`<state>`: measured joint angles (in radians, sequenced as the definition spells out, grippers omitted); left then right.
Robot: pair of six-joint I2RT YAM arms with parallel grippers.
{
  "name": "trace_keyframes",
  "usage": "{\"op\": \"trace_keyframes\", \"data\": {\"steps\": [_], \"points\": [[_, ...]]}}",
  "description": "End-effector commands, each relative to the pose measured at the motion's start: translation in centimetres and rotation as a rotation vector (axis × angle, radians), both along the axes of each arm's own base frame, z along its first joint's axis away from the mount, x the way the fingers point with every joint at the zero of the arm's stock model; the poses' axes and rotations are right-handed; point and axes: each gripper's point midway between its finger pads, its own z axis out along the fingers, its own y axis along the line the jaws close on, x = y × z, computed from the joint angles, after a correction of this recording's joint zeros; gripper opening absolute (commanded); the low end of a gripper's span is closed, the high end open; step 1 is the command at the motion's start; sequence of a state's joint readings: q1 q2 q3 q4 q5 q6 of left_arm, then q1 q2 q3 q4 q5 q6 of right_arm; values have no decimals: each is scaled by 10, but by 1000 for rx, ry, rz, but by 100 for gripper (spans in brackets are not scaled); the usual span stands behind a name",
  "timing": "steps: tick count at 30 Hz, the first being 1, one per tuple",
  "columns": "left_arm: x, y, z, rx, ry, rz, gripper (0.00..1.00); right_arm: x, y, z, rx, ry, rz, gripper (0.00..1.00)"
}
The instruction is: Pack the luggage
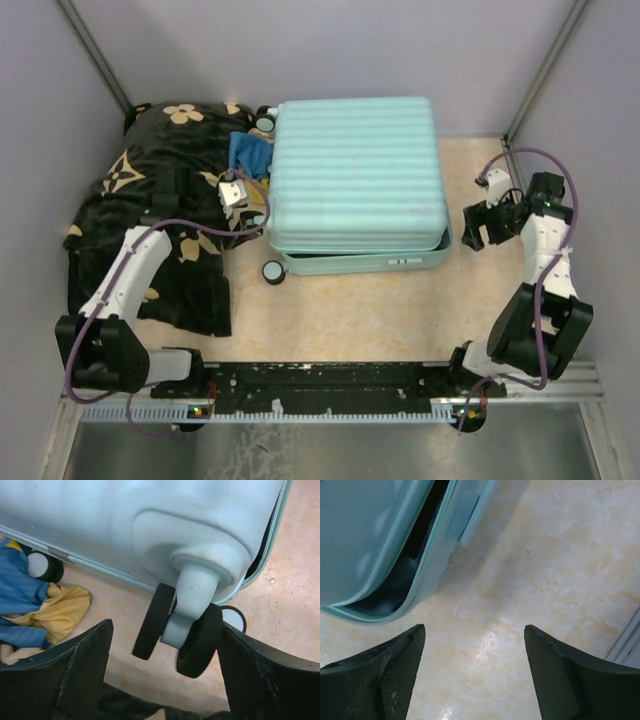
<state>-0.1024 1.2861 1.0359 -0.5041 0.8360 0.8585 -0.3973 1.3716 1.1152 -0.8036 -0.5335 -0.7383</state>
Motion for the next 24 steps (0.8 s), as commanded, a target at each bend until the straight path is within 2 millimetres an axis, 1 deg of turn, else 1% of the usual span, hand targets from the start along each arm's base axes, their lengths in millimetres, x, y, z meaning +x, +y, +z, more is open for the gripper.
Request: {"op": "trace_keyframes", "data": {"steps": [1,3,5,6,8,10,12,14,15,17,18,21,24], "points": [[-14,0,11,95,-8,-108,86,20,4,19,75,-72,-6,80],[-26,-6,6,120,32,-162,84,24,5,18,96,-74,-23,80],[-36,-12,-4,150,92,-206,84,26,6,16,108,-72,-20,80],[-38,-14,-13,173,130,-214,82,28,5,14,107,-70,-21,80],[-41,-15,-22,200,187,-226,75,29,3,10,104,-60,-24,80],[-43,-19,-22,217,203,-254,62,28,2,6,102,-47,-29,80],[-44,-26,-14,198,197,-275,47,27,3,3,106,-39,-30,79],[-46,-33,-1,155,183,-299,30,25,3,0,110,-35,-33,78],[-47,-37,8,133,178,-317,20,25,3,-1,112,-33,-38,78],[-48,-46,31,75,166,-345,7,28,0,2,115,-40,-52,78],[-50,-50,41,44,167,-360,3,30,-2,4,115,-44,-58,78],[-55,-61,69,-35,153,-400,0,37,-10,8,118,-51,-81,78],[-60,-67,83,-71,130,-422,0,43,-15,8,131,-42,-95,77]]}}
